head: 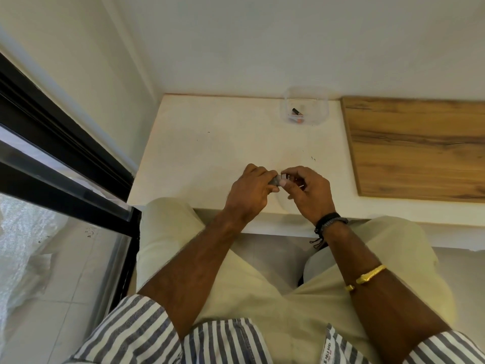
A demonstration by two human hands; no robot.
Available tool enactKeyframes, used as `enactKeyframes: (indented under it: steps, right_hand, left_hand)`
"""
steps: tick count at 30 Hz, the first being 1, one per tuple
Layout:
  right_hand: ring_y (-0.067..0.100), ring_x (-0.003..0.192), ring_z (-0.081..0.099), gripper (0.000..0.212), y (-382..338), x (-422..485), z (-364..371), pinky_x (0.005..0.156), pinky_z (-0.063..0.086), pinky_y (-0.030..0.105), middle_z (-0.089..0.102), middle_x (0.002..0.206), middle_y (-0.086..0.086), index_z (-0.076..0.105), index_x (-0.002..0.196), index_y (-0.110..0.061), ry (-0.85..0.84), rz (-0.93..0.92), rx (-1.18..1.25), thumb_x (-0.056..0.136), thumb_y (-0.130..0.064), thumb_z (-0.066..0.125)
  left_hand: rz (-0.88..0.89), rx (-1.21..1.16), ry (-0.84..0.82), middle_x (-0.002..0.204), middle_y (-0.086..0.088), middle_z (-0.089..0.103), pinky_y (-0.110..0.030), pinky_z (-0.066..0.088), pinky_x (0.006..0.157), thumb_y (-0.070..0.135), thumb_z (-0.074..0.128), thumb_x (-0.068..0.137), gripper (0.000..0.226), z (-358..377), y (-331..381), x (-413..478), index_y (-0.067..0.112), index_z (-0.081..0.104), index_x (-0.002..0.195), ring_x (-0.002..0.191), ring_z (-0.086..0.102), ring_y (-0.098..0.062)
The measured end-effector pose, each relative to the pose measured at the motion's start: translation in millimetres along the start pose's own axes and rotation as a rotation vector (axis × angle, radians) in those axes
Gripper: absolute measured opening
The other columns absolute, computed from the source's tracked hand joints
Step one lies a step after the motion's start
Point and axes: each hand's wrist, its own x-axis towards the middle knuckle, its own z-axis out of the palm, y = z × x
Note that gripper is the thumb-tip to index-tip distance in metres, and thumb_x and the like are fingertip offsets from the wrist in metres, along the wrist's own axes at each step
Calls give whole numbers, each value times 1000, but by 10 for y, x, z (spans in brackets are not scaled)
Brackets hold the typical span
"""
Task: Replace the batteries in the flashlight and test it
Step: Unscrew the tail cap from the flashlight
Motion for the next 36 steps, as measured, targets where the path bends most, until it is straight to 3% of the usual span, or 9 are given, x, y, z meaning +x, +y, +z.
enactKeyframes:
  steps: [4, 8, 11, 15, 20, 24, 27, 32, 36]
  right_hand:
    - [10, 98, 67, 35, -11, 19, -67, 89, 58, 27, 70, 106, -5, 70, 110, -29, -60, -74, 48, 86, -4, 76]
    - [6, 87, 71, 27, -79, 21, -51, 76, 59, 17, 73, 101, -10, 67, 113, -31, -15, 87, 117, 88, -36, 76]
    - [6, 70, 70, 24, -60, 10, -32, 64, 60, 23, 74, 86, -7, 70, 101, -27, 32, 129, 29, 92, -48, 67]
    - [5, 78, 69, 13, 3, 8, -29, 71, 61, 27, 72, 89, -14, 73, 104, -25, 26, 57, 40, 92, -29, 74]
    - [-1, 97, 65, 32, -14, 17, -73, 81, 58, 24, 70, 104, -14, 72, 107, -28, -44, -18, 41, 85, -5, 77]
    - [-5, 93, 66, 31, -73, 9, -43, 77, 56, 14, 69, 106, -17, 67, 116, -30, -25, 70, 56, 88, -34, 77]
    - [6, 82, 69, 21, -52, -7, -22, 75, 59, 27, 71, 90, -12, 69, 103, -27, 29, 108, -8, 94, -46, 66]
    - [1, 80, 66, 15, 24, 10, -19, 70, 52, 16, 70, 93, -13, 72, 106, -23, 0, 12, -20, 93, -31, 72]
    - [-6, 89, 63, 29, 21, 10, -47, 72, 51, 10, 68, 104, -16, 70, 107, -28, -49, -15, 26, 87, -9, 76]
  left_hand:
    - [-9, 12, 0, 114, -5, 65, -30, 45, 80, 25, 56, 99, 31, -20, 3, -2, 12, 60, 126, 109, 47, -21]
    - [-7, 7, 2, 114, -4, 66, -30, 47, 81, 23, 57, 98, 28, -10, 23, -6, 13, 61, 124, 108, 47, -20]
    - [5, 11, 0, 111, -3, 66, -29, 46, 77, 25, 57, 98, 25, -1, 33, -2, 14, 62, 120, 106, 47, -19]
    - [0, 14, -2, 111, -3, 66, -26, 42, 76, 23, 58, 98, 24, -3, 14, -8, 14, 62, 120, 106, 47, -20]
    - [-27, 25, -33, 118, -4, 65, -30, 45, 84, 24, 59, 98, 32, 3, 3, -4, 14, 59, 127, 111, 47, -21]
    - [-9, 4, -4, 113, -4, 66, -34, 51, 80, 18, 59, 96, 28, -4, 26, -18, 13, 61, 124, 108, 48, -20]
    - [8, 12, -6, 111, -3, 67, -33, 50, 78, 21, 59, 97, 27, 6, 41, -16, 14, 62, 123, 107, 48, -20]
    - [-2, 7, -4, 111, -4, 67, -34, 51, 79, 22, 60, 97, 26, 8, 16, -7, 14, 62, 121, 107, 48, -20]
    - [-14, 16, -19, 114, -5, 66, -34, 48, 81, 24, 58, 98, 30, -9, 15, 3, 13, 60, 126, 109, 48, -22]
